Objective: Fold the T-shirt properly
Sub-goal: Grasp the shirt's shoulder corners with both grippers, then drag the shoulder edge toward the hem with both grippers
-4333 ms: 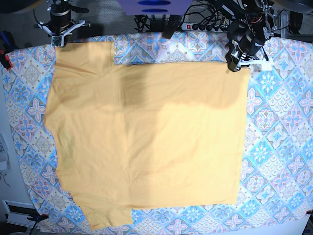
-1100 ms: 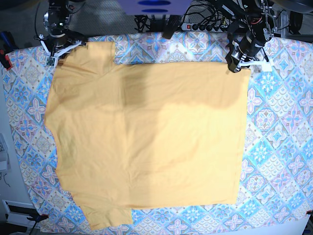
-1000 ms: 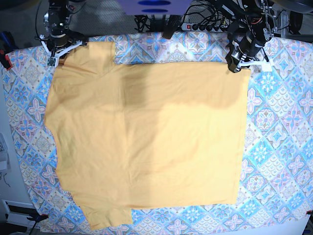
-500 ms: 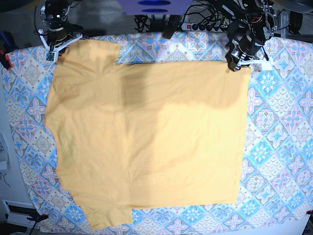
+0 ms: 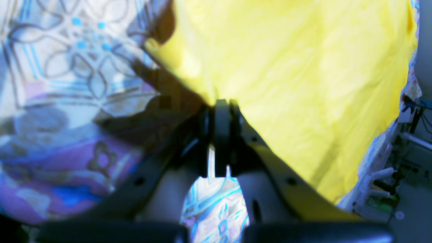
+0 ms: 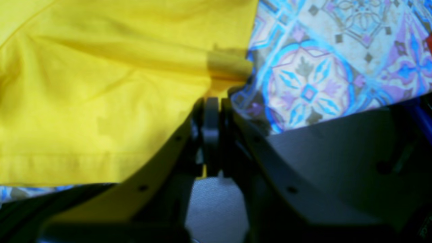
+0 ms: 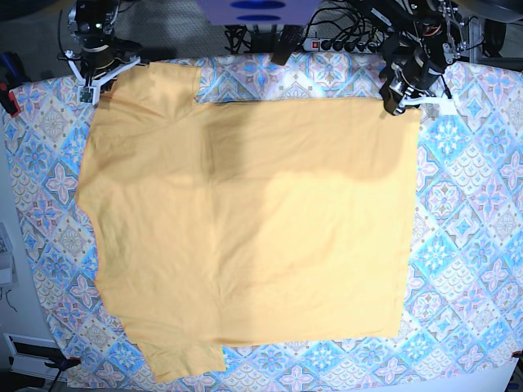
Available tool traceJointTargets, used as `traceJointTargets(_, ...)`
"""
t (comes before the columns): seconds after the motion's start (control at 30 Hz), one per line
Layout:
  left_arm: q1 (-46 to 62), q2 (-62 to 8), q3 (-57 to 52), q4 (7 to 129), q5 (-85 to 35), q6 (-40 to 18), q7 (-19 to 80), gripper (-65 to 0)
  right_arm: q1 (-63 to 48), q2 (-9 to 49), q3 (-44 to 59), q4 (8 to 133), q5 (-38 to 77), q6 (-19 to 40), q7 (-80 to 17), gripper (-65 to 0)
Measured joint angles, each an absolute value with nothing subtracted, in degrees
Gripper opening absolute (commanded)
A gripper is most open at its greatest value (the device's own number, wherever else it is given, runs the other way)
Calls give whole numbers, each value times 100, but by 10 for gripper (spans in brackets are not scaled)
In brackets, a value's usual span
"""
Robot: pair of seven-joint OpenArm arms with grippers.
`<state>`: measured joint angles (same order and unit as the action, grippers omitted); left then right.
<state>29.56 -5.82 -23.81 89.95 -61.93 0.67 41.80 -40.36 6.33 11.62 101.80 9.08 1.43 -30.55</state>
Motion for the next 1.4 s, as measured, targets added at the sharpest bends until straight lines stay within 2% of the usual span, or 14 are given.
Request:
traceJointTargets(0.17,2958,-576,-2381,8995,-6195,64,4178,-650,-4038,622,1197,10197,908,690,-3074,-650)
traceJointTargets(0.73,3258,-681,-2381,9443,-6176,93,4160,-650,-3979,637,1175,10619,906,687,-3116,-650)
traceJointTargets(0.97,3214,-755,-2370,10453,-6178,25,4180,-650,-3511,655,1173,10694,904,687,-3124,-650)
traceJointTargets(1.27,2724,-840,-2381,10490,-6158,64,4182,-650,-2504,659,1173,10656,906,698,-3162,-650)
traceJointTargets(1.4,2440,-854,-2381,10490,-6154,69,4180,-650,-1938,711,1173,10560,906,692,-3728,-650)
